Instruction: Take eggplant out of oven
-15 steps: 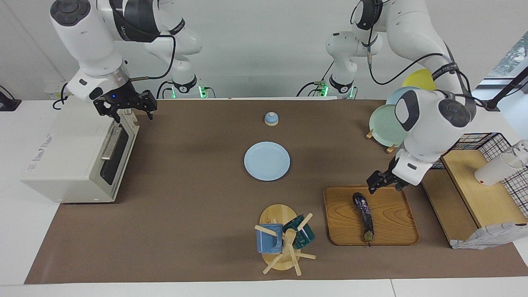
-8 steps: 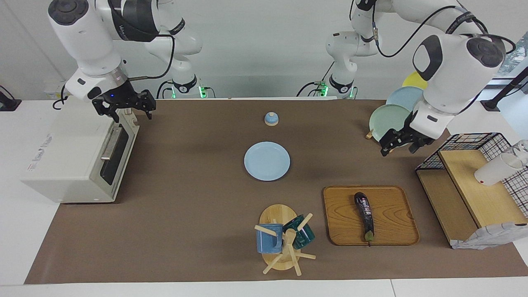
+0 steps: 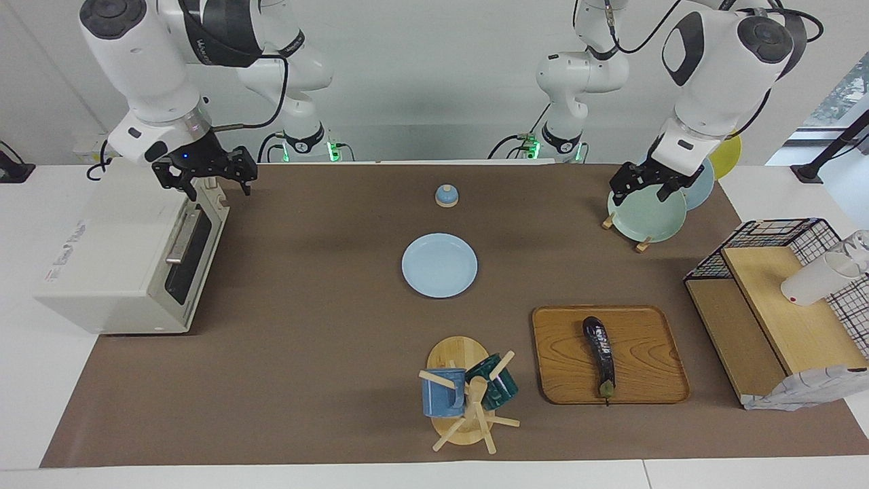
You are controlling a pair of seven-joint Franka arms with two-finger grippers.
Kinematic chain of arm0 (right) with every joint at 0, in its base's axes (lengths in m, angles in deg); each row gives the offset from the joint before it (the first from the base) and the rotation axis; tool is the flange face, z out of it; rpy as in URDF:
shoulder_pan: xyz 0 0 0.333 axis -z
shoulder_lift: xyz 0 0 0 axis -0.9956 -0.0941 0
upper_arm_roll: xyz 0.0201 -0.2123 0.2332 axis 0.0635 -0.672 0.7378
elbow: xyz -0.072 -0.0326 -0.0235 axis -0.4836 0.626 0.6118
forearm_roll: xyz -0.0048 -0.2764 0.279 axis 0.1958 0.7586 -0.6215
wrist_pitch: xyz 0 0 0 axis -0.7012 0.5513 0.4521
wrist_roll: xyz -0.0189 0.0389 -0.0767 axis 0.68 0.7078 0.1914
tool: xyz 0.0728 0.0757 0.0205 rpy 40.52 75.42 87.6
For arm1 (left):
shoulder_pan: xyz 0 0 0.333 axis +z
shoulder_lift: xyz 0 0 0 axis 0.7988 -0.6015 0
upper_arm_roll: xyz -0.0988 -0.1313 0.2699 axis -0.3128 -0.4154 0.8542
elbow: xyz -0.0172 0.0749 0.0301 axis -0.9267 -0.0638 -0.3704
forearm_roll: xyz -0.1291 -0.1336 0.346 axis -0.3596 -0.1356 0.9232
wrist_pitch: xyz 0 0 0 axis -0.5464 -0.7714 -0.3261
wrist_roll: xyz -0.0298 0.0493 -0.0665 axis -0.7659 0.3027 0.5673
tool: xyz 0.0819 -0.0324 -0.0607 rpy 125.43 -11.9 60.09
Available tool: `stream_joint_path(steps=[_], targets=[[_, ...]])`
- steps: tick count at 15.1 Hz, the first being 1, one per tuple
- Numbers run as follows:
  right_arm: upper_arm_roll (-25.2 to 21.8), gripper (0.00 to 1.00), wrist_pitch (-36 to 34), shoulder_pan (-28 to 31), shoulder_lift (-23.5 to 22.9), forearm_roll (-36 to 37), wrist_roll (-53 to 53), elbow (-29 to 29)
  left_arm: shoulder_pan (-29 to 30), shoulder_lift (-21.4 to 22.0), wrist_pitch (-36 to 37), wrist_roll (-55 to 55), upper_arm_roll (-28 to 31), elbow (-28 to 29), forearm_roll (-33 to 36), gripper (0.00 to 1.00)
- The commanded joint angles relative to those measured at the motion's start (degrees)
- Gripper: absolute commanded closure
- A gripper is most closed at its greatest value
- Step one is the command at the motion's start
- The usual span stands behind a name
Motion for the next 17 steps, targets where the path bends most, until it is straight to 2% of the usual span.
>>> stream_joint_path(steps=[1, 4, 8, 10, 17], targets=[[0.2, 0.0, -0.8, 0.1, 0.3, -1.3, 0.5, 1.1, -0.6, 0.4, 2.3, -0.3, 0.1, -1.8, 0.9, 0.0], [0.3, 0.0, -1.2, 0.0, 0.0, -0.8, 0.5, 2.1, -0.5, -0.9, 10.2, -0.3, -0.2, -6.7, 0.9, 0.0], [0.3, 0.0, -1.7, 0.1, 0.0, -1.3, 0.5, 2.0, 1.0, -1.6, 13.3, -0.5, -0.8, -11.1, 0.5, 0.0], [0.3, 0.0, -1.7, 0.2, 0.0, -1.3, 0.5, 2.0, 3.9, -1.7, 12.4, -0.6, -3.9, -11.1, 0.4, 0.0], [0.3, 0.0, -1.7, 0.2, 0.0, -1.3, 0.5, 2.0, 3.7, -1.1, 11.1, -0.4, -3.6, -9.1, 0.3, 0.0]])
